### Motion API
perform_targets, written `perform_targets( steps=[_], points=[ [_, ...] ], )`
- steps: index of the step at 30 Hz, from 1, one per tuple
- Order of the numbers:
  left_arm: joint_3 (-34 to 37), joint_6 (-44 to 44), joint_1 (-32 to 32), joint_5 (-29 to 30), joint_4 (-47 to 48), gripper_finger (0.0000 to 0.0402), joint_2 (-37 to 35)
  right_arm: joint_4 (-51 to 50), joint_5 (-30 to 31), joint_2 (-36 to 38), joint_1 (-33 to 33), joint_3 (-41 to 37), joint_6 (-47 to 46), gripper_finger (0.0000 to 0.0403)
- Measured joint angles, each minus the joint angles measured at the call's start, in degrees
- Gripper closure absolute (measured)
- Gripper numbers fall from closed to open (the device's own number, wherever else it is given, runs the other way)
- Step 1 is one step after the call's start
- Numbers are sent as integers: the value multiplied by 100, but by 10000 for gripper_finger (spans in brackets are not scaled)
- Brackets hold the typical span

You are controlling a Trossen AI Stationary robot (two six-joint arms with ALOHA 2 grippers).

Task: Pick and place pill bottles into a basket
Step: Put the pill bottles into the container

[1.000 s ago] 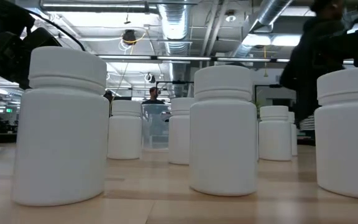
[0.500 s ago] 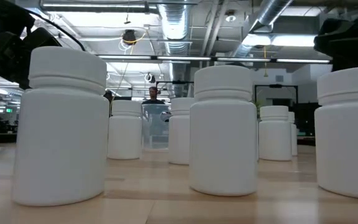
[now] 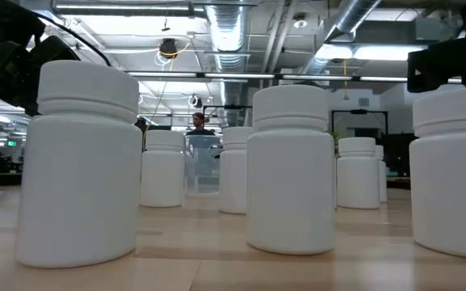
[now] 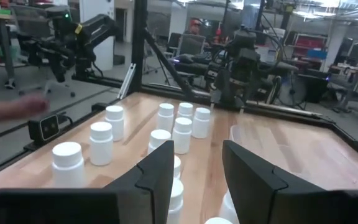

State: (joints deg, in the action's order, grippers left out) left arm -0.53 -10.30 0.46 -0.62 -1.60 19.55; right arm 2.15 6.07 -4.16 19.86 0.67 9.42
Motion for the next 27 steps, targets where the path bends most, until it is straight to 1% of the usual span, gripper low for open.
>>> perform_targets(
  steps=[3,8,16,19,21,22,25,27],
  points=[
    [1,-1,1,0,1,191,0,0,0,0,-2,0,-138,273],
    [0,-1,0,0,0,191,1,0,181,0,-4,0,-702,273],
    [0,79,-1,22,1,191,0,9,504,0,-13,3,-744,273],
    [-1,-100,-1,-7,-1,191,2,9,574,0,-13,7,-747,273],
    [1,322,3,-190,-40,191,2,9,581,0,-13,7,-731,273],
    [-1,585,3,-382,-77,191,2,9,584,0,-13,7,-658,273],
    [-15,1273,1,-1130,-160,191,0,8,584,0,-13,7,-413,273],
    [-35,1460,-1,-1576,-157,191,2,-8,591,0,-13,18,-230,273]
  ],
)
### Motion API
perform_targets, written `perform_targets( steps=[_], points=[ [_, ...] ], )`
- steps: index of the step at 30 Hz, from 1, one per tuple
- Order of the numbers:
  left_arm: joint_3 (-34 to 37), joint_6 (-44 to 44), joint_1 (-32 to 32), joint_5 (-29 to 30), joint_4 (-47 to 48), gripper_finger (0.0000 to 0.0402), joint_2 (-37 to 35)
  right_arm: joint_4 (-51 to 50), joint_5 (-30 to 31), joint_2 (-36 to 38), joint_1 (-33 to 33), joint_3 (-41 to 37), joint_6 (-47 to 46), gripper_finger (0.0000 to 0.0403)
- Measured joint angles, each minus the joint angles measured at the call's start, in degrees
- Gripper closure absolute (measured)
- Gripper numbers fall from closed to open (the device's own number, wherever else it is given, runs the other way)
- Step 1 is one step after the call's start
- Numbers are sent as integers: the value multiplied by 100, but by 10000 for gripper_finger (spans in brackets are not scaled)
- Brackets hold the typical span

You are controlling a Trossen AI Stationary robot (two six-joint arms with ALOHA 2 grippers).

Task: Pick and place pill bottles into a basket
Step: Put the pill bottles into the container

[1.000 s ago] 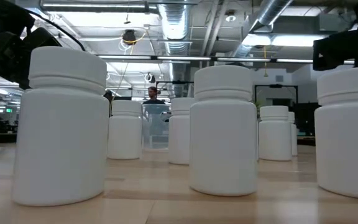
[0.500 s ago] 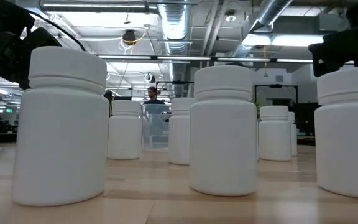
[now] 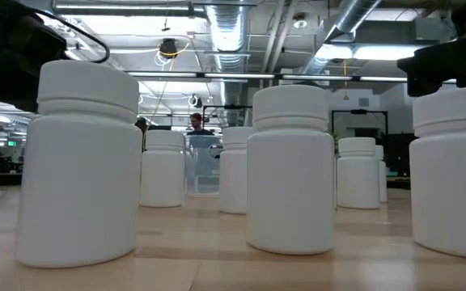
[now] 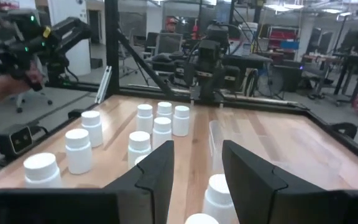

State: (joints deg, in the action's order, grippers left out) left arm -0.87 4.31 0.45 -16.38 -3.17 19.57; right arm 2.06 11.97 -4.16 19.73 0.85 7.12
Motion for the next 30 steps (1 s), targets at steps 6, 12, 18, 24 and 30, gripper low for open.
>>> perform_targets(
  steps=[6,12,18,24,30],
  points=[
    [-8,-174,0,430,36,191,0,-280,32,0,-4,188,242,273],
    [-8,-79,0,917,12,191,-2,-1186,34,0,-142,569,153,273],
    [-10,-169,0,937,-8,191,-2,-1441,13,-220,-331,703,-400,273],
    [-19,-162,0,940,-36,191,0,-1219,31,-772,-436,705,-797,273],
    [-21,-219,0,952,-36,191,0,-902,30,-1007,-487,705,-829,273]
  ],
)
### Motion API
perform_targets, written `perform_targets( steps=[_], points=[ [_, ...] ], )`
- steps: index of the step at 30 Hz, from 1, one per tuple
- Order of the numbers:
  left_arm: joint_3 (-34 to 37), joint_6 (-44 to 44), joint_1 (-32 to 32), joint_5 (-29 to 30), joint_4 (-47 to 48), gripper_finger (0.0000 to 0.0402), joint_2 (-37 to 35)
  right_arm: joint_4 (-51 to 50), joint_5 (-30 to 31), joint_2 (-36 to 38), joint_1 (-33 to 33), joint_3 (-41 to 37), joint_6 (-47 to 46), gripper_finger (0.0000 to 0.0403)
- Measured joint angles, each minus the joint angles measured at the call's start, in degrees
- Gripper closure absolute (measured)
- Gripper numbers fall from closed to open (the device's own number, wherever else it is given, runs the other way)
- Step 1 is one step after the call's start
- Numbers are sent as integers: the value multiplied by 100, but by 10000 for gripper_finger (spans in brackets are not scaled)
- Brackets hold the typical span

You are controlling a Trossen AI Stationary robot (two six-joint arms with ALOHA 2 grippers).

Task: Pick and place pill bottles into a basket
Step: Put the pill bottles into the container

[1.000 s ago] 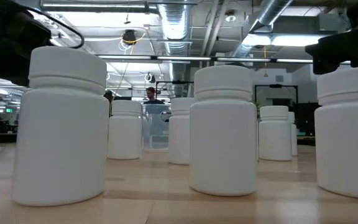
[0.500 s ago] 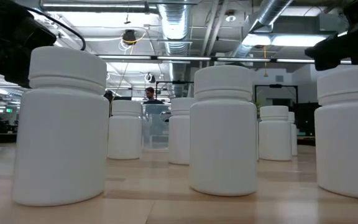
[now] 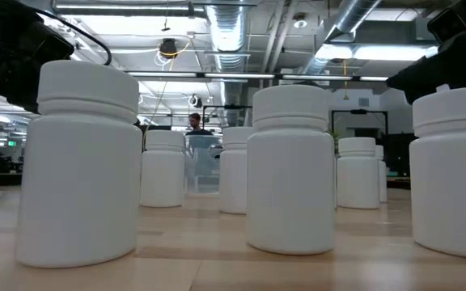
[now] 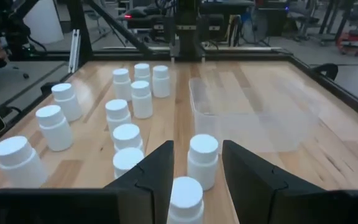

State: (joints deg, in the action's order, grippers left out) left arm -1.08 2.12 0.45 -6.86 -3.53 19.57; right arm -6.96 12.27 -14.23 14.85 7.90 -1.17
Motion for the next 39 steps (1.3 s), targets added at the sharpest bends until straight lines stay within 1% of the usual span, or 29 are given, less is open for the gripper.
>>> perform_targets(
  steps=[3,9,14,17,19,22,26,31,35,39],
  points=[
    [-6,-91,0,4,0,191,-1,-54,2,-8,0,48,-79,273],
    [-9,-657,2,4,-1,191,-1,-356,0,-7,0,312,-479,273],
    [-11,-460,0,-19,-24,191,-2,-825,9,-8,0,428,-775,273],
    [-11,-391,1,-8,-117,191,-2,-937,118,-8,0,435,-1062,273],
    [-11,-266,0,-11,-269,191,-2,-953,133,-68,0,435,-1093,273],
    [-13,-63,0,-17,-582,191,-2,-934,218,-234,0,435,-1103,273],
    [-15,-105,2,-20,-916,191,-2,-928,476,-479,0,435,-1240,273],
    [-17,-145,0,-32,-927,191,-2,-855,573,-865,0,521,-1344,273],
    [-17,-151,0,13,-779,191,-2,-845,588,-1365,0,933,-1390,273],
    [-17,-167,2,119,-667,191,-2,-1081,601,-2016,0,1602,-1392,273]
  ],
)
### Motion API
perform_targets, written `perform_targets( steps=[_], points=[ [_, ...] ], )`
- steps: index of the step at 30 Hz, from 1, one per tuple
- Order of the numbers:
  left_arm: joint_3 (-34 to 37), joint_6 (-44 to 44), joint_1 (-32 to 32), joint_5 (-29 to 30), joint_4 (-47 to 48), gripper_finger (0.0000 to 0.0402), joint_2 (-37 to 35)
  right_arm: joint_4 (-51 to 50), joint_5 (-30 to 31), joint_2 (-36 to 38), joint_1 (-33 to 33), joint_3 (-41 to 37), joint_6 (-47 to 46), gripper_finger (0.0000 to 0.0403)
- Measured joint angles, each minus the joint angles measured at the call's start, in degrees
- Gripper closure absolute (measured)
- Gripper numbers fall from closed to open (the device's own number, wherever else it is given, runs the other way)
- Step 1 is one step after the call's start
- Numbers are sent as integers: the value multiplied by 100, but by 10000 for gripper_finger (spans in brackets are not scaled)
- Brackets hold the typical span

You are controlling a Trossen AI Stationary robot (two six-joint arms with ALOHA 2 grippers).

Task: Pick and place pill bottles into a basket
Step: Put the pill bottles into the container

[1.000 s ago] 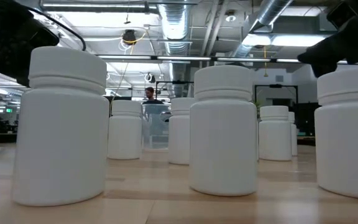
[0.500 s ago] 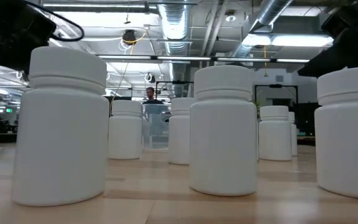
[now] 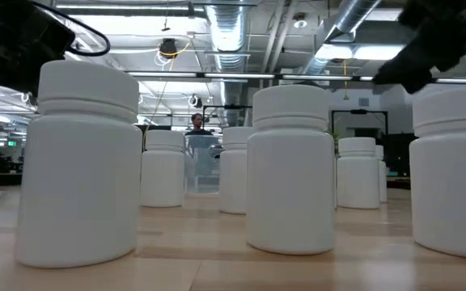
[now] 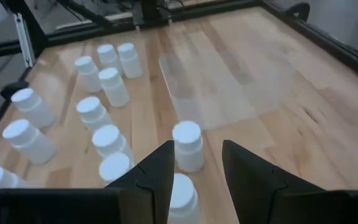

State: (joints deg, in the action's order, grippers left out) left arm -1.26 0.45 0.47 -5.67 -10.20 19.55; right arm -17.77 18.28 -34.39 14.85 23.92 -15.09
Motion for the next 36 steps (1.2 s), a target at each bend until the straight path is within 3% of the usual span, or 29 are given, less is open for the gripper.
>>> perform_targets(
  steps=[10,17,23,36],
  points=[
    [0,419,0,13,-185,191,0,-1670,129,-2057,0,1875,44,273],
    [0,502,0,13,-350,191,0,-2276,113,-2986,0,2580,42,273],
    [0,581,0,11,-352,191,0,-2399,135,-3337,0,2664,-234,259],
    [0,490,0,9,-378,191,0,-2774,139,-3483,163,2643,-998,166]
  ],
)
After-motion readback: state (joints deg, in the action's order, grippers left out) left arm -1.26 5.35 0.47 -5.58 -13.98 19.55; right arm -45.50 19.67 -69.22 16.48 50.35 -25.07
